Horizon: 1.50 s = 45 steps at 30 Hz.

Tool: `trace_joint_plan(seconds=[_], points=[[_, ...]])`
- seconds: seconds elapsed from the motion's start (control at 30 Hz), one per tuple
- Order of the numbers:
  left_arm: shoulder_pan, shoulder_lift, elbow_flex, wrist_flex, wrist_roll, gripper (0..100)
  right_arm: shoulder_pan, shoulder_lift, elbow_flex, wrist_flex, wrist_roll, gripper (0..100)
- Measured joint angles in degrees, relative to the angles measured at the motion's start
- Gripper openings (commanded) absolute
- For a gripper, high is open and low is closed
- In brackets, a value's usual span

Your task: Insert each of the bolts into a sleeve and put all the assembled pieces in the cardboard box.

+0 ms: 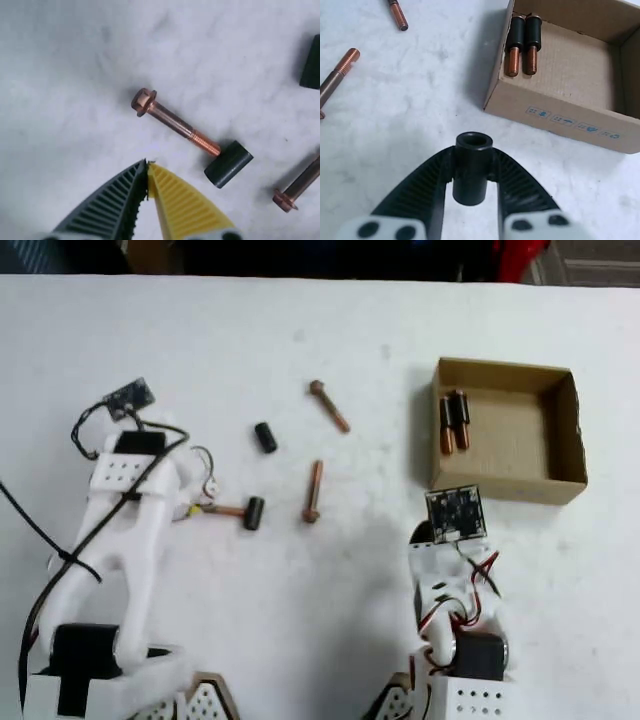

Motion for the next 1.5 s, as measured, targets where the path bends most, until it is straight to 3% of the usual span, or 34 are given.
trace_joint_plan(seconds=[0.3,0.67,1.13,1.5], points=[[0.00,0.00,4.22,-8.00,4.22,28,0.00,0.00,0.00,0.00,0.00,1.8],[0.00,0.00,5.89,-8.35,7.38,23,0.00,0.00,0.00,0.00,0.00,1.8],[-1.32,0.00,17.23,-26.46,7.74,23,0.00,0.00,0.00,0.00,0.00,1.8],[-3.78,2.20,17.49,-27.69,7.82,23,0.00,0.00,0.00,0.00,0.00,1.8]])
